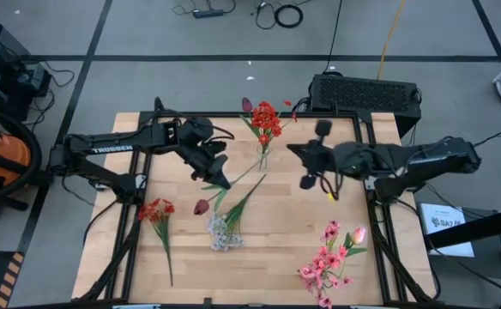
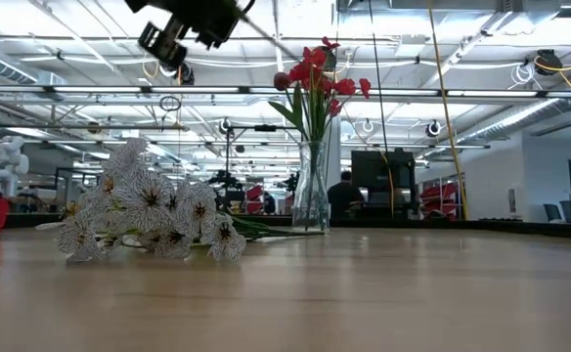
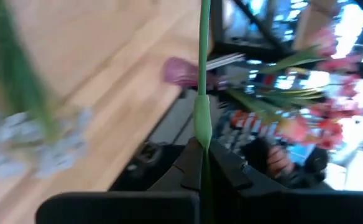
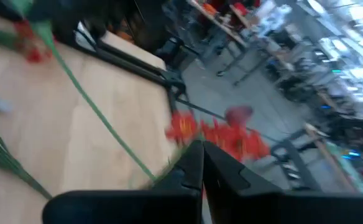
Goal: Sort flowers into vase by color
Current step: Put the dark red flower into the transparent vase
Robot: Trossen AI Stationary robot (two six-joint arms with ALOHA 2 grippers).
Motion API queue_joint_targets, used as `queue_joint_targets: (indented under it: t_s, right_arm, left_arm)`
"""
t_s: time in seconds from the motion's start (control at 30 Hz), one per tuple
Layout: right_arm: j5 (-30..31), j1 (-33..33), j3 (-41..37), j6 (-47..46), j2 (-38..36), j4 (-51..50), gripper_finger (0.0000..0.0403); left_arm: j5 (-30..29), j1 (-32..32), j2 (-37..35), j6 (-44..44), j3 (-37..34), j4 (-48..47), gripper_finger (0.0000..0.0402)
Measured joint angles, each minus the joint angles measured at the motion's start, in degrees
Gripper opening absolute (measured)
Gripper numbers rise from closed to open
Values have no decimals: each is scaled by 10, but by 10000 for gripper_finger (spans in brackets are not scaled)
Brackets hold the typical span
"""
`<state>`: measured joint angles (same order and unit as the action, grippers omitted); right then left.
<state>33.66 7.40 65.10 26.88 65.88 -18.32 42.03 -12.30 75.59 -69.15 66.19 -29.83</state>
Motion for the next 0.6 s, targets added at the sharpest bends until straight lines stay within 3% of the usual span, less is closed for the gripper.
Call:
queue_joint_targets:
  t_s: [0.17,0.37,0.6]
  right_arm:
    - [-113,-13,157,-20,97,-101,1]
    - [-132,-3,289,2,209,-227,7]
    - [-131,20,353,57,282,-283,44]
  left_arm:
    - [6,15,0,-49,0,91,13]
    - [-3,32,0,-78,0,131,13]
    - [-14,46,0,-84,0,131,13]
